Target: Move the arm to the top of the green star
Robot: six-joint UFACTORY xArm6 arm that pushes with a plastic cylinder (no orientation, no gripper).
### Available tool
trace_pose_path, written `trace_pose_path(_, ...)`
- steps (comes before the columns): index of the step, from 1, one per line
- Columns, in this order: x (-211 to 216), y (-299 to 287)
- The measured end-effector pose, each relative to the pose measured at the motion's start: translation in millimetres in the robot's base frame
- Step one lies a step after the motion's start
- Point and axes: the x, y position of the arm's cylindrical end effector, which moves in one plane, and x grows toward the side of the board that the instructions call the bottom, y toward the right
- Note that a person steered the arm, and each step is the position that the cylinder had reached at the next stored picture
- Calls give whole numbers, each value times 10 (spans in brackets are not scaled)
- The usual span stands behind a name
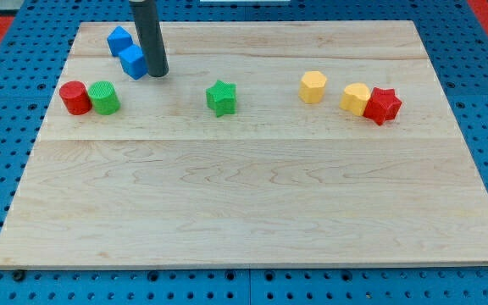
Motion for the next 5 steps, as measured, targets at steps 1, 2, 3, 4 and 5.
trace_pose_path(1, 21, 11)
trace_pose_path(2, 39, 11)
trace_pose_path(3, 68, 37)
trace_pose_path(4, 118, 238)
trace_pose_path(5, 121, 333)
